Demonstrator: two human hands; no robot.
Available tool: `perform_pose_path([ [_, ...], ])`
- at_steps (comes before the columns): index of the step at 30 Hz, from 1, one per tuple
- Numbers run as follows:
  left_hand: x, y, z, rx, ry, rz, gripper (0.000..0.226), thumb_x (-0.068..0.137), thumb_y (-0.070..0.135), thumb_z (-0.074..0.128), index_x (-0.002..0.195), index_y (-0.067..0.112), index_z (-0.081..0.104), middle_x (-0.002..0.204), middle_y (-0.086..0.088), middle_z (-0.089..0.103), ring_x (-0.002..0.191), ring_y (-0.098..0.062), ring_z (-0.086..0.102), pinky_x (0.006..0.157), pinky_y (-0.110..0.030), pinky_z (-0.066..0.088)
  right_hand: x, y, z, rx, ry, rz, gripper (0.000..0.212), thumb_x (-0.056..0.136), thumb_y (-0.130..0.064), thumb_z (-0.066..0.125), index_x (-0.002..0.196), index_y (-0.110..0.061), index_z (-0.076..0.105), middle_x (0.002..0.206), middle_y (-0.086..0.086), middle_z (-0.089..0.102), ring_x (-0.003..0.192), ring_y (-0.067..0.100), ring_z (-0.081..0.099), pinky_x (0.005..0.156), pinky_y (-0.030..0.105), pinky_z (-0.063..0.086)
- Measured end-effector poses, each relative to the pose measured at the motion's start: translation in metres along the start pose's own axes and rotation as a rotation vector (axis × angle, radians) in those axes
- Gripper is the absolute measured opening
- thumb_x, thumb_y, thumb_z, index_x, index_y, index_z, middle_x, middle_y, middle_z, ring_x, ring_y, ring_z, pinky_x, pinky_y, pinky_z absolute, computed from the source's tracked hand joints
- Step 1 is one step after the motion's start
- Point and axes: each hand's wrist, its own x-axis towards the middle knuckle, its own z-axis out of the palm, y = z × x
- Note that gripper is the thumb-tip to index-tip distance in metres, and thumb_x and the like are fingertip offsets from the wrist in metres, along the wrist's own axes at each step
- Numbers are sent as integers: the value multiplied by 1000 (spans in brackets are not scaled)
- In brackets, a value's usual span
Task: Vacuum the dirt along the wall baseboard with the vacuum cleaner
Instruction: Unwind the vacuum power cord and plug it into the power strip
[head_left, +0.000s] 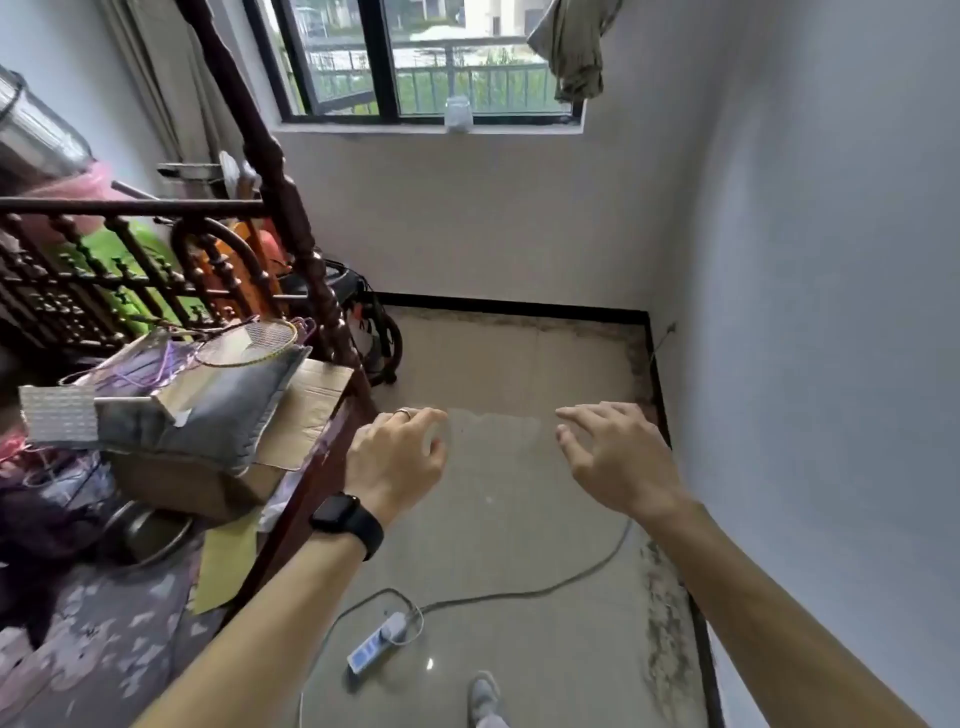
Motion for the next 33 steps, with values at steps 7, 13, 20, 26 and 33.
perform_pose_path([
  [7,139,-14,35,-3,-75,0,41,88,32,55,129,36,60,128,6,64,116,-22,57,95,-35,42,129,14,21,11,-31,28,37,104,-42,51,137,-33,64,138,-13,64,136,18,45,109,38,38],
  [13,261,-26,65,-26,-118,-41,41,89,30,55,129,35,61,127,5,64,118,-22,56,97,-35,42,252,40,36,12,-56,61,37,104,-42,52,137,-34,63,139,-14,63,138,18,43,110,37,37],
  [20,409,-31,110,-11,-128,-85,39,89,31,54,127,35,62,126,8,64,116,-21,57,96,-34,41,421,74,71,28,-99,13,36,104,-42,52,137,-33,64,138,-14,63,138,18,43,109,36,37],
  [26,533,-49,124,35,-36,-237,37,90,34,54,126,37,62,123,10,65,111,-19,59,96,-33,43,595,77,99,25,-194,-164,37,104,-44,51,138,-37,62,138,-17,62,139,15,41,110,35,38],
  [33,645,-106,105,63,71,-447,37,91,36,54,126,36,63,125,9,65,112,-18,60,95,-33,45,773,16,122,22,-249,-428,37,104,-46,49,137,-35,63,137,-15,63,137,18,44,108,38,40],
])
